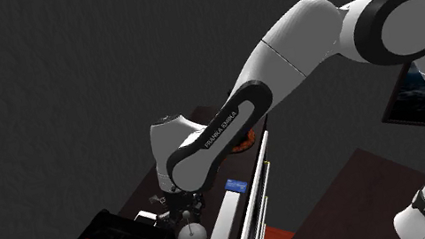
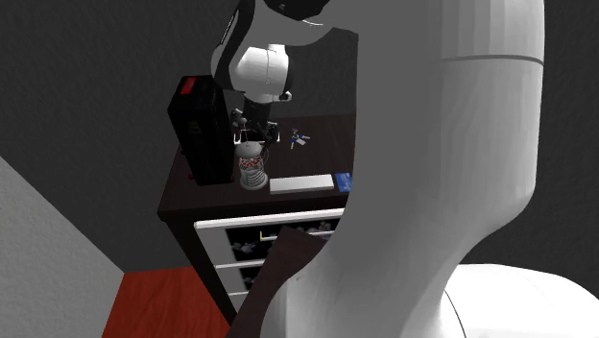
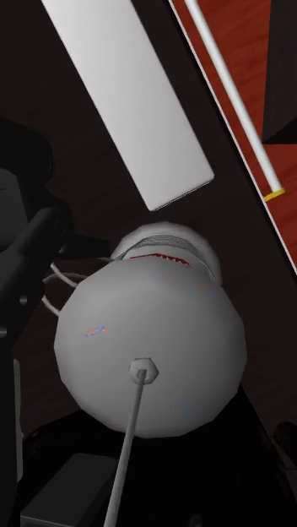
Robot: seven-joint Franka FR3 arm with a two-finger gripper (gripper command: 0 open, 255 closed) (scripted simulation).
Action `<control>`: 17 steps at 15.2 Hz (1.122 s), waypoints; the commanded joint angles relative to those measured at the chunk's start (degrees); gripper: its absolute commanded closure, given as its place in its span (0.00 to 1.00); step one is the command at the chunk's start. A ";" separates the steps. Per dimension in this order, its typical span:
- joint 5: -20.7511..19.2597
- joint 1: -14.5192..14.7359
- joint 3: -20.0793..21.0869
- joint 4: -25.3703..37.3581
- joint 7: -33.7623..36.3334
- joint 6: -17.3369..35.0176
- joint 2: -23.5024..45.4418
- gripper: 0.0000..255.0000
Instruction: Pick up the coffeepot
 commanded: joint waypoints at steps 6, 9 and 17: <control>-0.29 0.33 -0.30 0.73 -0.14 1.02 1.84 1.00; -0.32 0.26 -0.35 1.02 -0.23 0.83 1.95 1.00; 0.07 -0.11 0.11 0.23 0.07 -0.85 -0.58 1.00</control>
